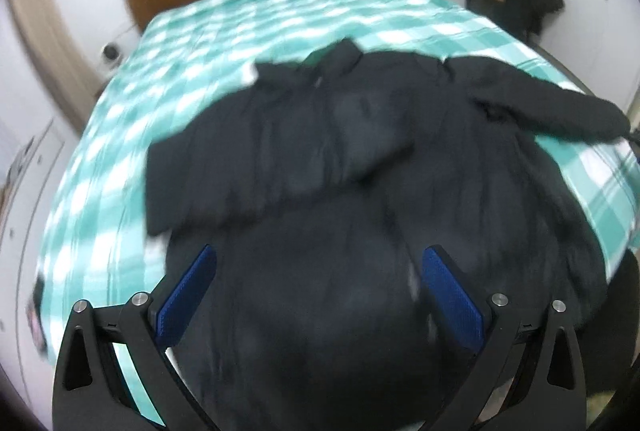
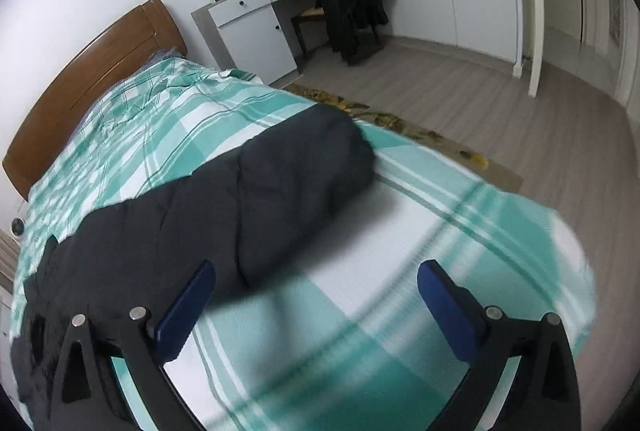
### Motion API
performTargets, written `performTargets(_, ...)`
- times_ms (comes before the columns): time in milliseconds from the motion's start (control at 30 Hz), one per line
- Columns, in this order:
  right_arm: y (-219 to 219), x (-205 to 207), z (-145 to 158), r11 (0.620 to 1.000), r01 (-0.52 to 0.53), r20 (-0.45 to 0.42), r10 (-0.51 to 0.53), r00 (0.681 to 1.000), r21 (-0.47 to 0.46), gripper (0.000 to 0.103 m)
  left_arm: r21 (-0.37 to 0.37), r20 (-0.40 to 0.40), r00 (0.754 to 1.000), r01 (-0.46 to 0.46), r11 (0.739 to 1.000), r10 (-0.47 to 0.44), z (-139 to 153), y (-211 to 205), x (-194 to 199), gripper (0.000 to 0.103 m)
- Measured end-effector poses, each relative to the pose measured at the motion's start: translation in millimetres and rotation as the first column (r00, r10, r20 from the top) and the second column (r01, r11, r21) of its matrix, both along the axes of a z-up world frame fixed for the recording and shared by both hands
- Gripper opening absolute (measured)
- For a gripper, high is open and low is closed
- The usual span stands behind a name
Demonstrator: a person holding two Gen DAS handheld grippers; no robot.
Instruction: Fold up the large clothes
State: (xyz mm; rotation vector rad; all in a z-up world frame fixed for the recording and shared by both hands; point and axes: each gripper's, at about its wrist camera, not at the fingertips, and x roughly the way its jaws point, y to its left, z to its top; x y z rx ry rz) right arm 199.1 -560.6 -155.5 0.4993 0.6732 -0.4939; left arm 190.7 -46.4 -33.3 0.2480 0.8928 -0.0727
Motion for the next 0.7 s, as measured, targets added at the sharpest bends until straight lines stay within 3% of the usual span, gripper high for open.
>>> performTargets(133,34.4,-40.1,14.4,0.996,-0.075,0.03,0.076,0.997,-0.048,0.103,0.049,-0.036,0.995,0.098,0.994,-0.096,-26.6,-44.7,93.1,0.103)
performTargets(300,102.8,-68.5,25.6,0.964,-0.251,0.046,0.256,0.966,-0.083,0.103,0.116,-0.178,0.983,0.07,0.991,-0.048,-94.8,-72.3,180.1,0.1)
performTargets(333,119.4,-73.5,25.6,0.953,-0.291,0.044,0.295,0.954,-0.09,0.103,0.088,-0.207,0.978,0.055,0.995,-0.036,-106.4,-69.9,189.4,0.093)
performTargets(400,148.3,-75.3,26.1,0.929,-0.354,0.041,0.36,0.932,-0.106,0.103,0.046,-0.197,0.98,0.03,0.998,-0.02,-108.4,-63.4,189.1,0.046)
performTargets(467,169.7,-77.9,25.8,0.911,-0.397,0.039,0.403,0.914,-0.116,0.103,0.044,-0.157,0.988,-0.002,0.999,0.009,-98.0,-54.9,180.9,0.024)
performTargets(500,181.9,-77.4,25.9,0.898,-0.423,0.039,0.43,0.902,-0.121,0.103,-0.015,-0.151,0.988,-0.001,1.0,-0.001,-84.6,-43.3,174.1,0.021)
performTargets(600,212.0,-73.3,32.4,0.863,-0.485,0.043,0.495,0.868,-0.139,0.103,-0.082,-0.06,0.998,-0.03,0.996,0.025,-37.2,-4.1,148.5,0.02)
performTargets(700,234.0,-70.1,44.8,0.842,-0.514,0.067,0.53,0.846,-0.165,0.103,-0.15,0.055,0.993,-0.097,0.984,0.106,26.0,63.7,109.3,0.02)
